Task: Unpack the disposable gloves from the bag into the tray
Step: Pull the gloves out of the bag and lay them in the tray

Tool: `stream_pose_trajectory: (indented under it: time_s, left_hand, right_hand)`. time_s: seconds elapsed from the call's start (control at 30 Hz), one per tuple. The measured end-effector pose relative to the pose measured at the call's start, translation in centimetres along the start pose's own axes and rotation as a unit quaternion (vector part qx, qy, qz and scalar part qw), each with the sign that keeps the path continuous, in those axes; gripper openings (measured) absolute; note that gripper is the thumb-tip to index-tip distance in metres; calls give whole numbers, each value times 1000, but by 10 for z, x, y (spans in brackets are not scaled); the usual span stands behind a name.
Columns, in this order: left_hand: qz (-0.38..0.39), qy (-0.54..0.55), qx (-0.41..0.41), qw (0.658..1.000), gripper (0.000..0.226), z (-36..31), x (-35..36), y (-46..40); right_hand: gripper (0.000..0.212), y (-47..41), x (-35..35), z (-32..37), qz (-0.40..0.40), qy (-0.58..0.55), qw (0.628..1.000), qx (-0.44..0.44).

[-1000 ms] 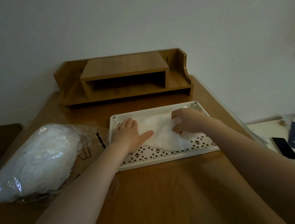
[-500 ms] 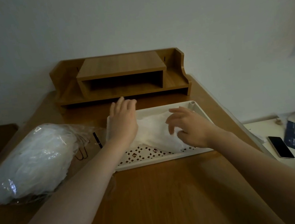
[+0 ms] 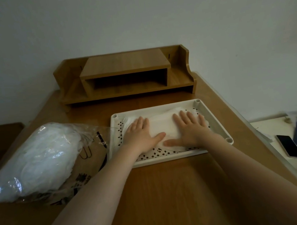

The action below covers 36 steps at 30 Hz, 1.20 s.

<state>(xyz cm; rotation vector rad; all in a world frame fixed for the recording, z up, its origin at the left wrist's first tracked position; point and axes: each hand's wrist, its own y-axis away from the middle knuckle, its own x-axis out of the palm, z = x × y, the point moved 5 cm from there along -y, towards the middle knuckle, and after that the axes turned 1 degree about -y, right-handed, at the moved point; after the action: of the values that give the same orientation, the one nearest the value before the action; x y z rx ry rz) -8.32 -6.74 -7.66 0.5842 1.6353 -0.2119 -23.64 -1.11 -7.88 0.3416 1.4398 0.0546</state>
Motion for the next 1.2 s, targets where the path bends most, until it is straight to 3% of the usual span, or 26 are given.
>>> stream_pose_trajectory:
  time_s: [0.07,0.17,0.27,0.33,0.4,0.5,0.7,0.93,1.07,1.2]
  left_hand:
    - [-36,109,32,993,72,-2,-13,13]
    - [-172,240,109,949,49,-3,-53,49]
    - [-310,209,131,918,36,15,-87,86]
    - [-361,134,84,919,24,41,-92,103]
    - [-361,95,2,928,13,74,-84,112]
    - [-311,167,-88,932,4,113,-68,121]
    - [-230,162,-55,958,39,141,-51,110]
    - [-275,265,-33,924,38,165,-58,111]
    - [-292,369,-17,882,44,176,-58,112]
    - [-313,434,-2,845,47,177,-61,115]
  right_hand:
    - [104,5,-4,3,-29,-38,999,14]
    - [74,18,-29,24,-141,-109,984,-20]
    - [46,37,-56,60,-234,-159,952,-115]
    - [30,52,-69,93,-263,-192,926,-191]
    - [20,67,-73,132,-265,-206,903,-267]
    - [21,74,-56,189,-200,-186,910,-312]
    - [27,59,-11,235,-68,-86,971,-212]
    - [42,22,0,262,-47,-40,984,-166]
    - [43,5,-1,275,-67,-153,970,-176]
    - [29,2,1,277,-58,-343,924,-160]
